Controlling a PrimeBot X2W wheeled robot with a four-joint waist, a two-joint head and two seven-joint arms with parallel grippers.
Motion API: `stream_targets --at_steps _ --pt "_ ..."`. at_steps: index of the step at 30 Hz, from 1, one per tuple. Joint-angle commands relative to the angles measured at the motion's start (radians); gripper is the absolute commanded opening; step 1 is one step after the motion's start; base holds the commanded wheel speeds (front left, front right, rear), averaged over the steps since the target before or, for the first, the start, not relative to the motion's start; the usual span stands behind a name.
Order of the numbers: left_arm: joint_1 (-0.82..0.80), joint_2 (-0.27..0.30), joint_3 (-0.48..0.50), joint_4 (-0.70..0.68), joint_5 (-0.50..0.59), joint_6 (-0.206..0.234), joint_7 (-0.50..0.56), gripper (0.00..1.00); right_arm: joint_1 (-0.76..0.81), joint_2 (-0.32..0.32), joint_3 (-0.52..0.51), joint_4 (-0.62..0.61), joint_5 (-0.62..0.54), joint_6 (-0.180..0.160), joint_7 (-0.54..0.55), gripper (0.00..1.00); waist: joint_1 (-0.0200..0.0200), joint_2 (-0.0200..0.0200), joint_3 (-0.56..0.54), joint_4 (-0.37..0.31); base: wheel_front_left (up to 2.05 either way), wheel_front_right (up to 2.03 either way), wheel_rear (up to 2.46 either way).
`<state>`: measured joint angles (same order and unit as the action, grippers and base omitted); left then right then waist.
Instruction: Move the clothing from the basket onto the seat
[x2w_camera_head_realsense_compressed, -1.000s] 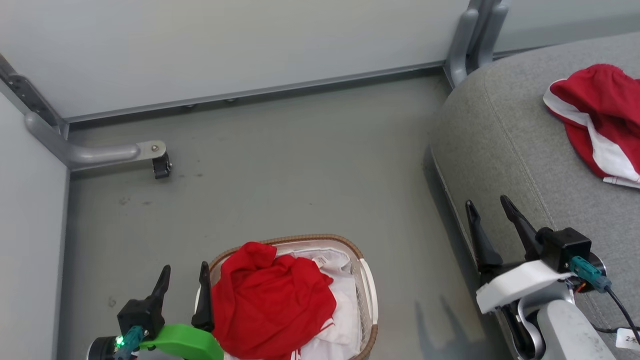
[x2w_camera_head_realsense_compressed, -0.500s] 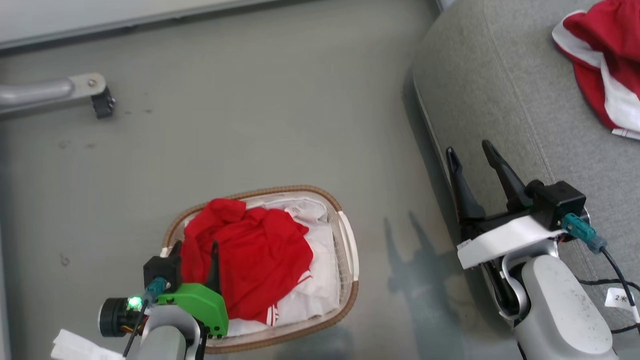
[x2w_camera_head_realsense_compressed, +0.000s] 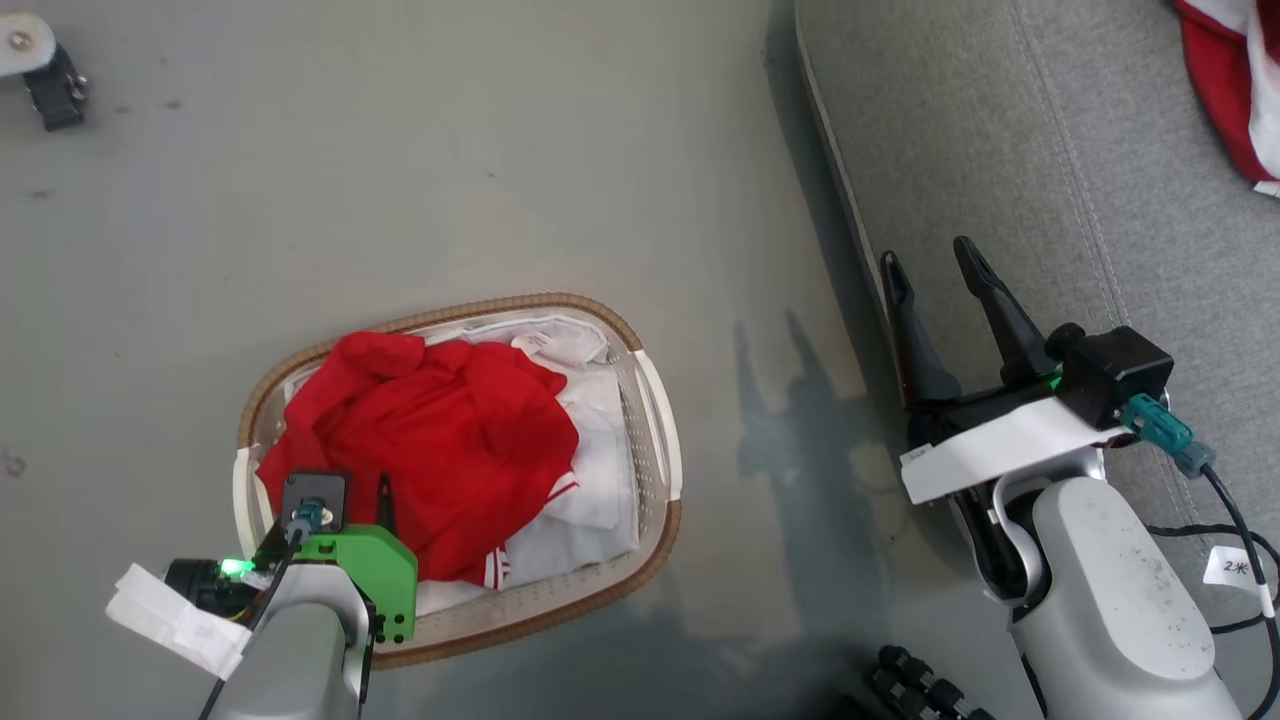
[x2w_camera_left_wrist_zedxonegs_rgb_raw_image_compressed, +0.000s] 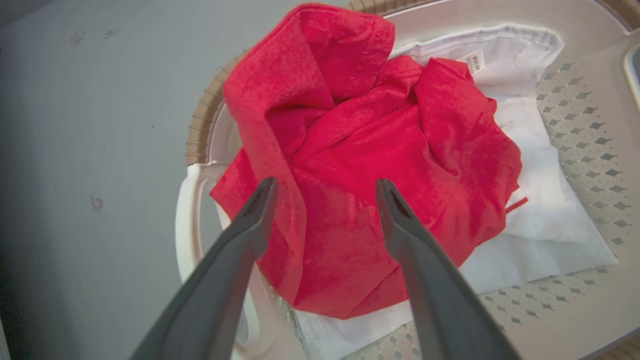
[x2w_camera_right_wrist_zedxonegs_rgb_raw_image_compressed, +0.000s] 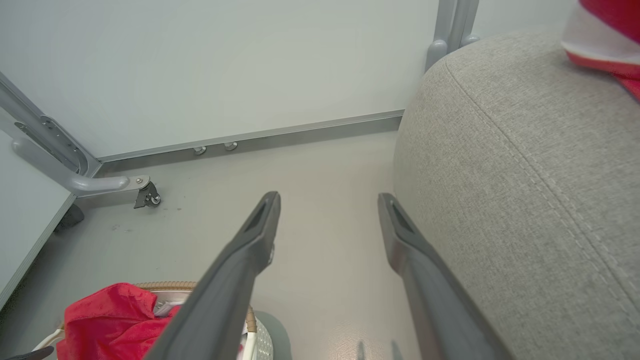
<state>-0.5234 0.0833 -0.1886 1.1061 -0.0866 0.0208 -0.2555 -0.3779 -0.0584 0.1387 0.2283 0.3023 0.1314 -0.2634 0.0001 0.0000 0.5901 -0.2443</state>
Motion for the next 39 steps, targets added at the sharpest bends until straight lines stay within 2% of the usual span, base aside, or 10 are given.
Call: stream_targets --at_steps 1,11,19,39 --pt "-0.03 0.009 0.001 0.019 0.008 0.014 0.001 1.0 -0.012 0.001 0.002 -0.004 0.006 -0.001 -0.002 1.0 -0.0001 0.0 0.043 -0.018 0.0 0.0 0.0" --pt "-0.143 0.04 -0.037 0.133 0.039 0.083 0.055 1.0 -0.034 0.006 0.013 -0.012 0.016 -0.001 -0.002 1.0 -0.0001 0.0 0.116 -0.021 0.0 0.0 0.0" --pt "-0.212 0.043 -0.085 0.153 0.076 0.102 0.09 1.0 -0.047 0.006 0.028 -0.023 0.046 -0.001 -0.002 1.0 -0.0001 0.0 0.164 -0.025 0.0 0.0 0.0" --pt "-0.335 0.032 -0.229 0.171 0.167 0.099 0.245 1.0 -0.072 0.006 0.054 -0.049 0.086 -0.001 -0.002 1.0 -0.0001 0.0 0.273 -0.025 0.0 0.0 0.0"
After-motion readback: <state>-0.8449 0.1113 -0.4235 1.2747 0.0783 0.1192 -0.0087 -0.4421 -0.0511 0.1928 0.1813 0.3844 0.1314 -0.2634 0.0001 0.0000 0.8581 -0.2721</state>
